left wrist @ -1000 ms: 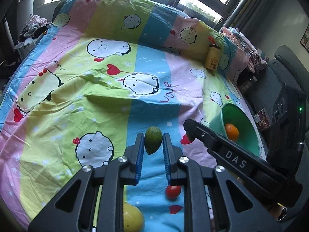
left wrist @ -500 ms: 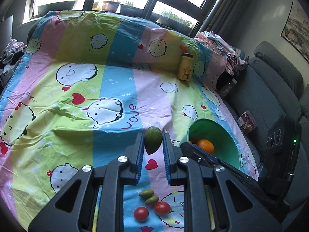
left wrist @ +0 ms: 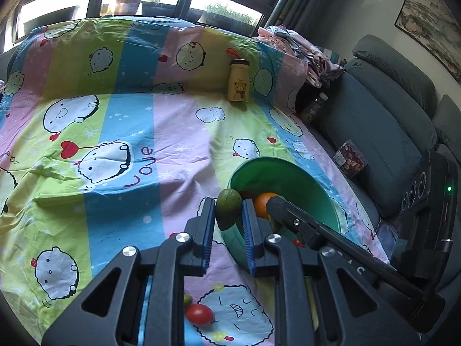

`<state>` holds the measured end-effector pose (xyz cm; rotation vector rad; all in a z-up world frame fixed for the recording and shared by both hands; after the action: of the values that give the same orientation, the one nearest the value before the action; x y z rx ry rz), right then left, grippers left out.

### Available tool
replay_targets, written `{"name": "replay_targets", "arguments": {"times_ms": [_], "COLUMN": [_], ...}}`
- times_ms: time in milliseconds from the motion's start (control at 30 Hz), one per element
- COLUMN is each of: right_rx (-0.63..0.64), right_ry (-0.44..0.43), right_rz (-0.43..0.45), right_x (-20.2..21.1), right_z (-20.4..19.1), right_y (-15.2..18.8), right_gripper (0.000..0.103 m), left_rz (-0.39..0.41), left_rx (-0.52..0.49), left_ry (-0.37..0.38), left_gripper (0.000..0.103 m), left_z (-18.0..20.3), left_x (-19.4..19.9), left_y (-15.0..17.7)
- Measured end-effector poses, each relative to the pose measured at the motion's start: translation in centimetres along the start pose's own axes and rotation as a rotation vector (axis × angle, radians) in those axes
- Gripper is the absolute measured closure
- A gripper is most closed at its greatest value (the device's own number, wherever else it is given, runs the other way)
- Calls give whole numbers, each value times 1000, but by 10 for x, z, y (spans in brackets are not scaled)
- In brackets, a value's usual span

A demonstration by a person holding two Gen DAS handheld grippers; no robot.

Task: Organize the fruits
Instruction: 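Lift both held green fruits and carry them over the green basin, then lower both fruits into the basin and open both tools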

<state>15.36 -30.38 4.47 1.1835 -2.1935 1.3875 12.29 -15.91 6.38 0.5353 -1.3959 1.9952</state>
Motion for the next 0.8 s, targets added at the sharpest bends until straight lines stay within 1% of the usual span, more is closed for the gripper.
{"name": "replay_targets", "arguments": {"times_ms": [67, 133, 267, 400, 567, 700, 800], "right_rx": [-22, -38, -59, -77, -97, -99, -114], "right_ry": [-16, -6, 49, 98, 135, 210, 211], "right_rz": [3, 11, 18, 24, 27, 27, 12], "right_x": [3, 6, 9, 11, 13, 12, 10], "right_z": [7, 13, 22, 32, 42, 51, 57], "right_y": [-2, -4, -5, -6, -8, -9, -9], "right_gripper": [82, 82, 82, 82, 82, 82, 82], "left_rz": [-12, -18, -28, -57, -85, -113, -128], "left_rx": [5, 6, 18, 21, 26, 23, 22], "left_ry": [22, 45, 78, 107, 119, 134, 140], "left_gripper": [85, 85, 85, 85, 85, 85, 85], "left_z": [3, 7, 12, 17, 22, 26, 28], "left_x": [-6, -12, -24, -36, -51, -62, -69], "left_y": [0, 0, 0, 3, 9, 13, 17]}}
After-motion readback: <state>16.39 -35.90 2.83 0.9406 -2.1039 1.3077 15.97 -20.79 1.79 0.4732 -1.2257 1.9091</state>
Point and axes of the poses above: each gripper's, at about its wrist camera, not at the fingertips, and x roughly against the way its jaws point, z to its right, y to its underside, the point moved 2 cm from there along -x, roughly the way its jaws point, and after that the axes turned 1 degree about z, right-handed, at the moved point
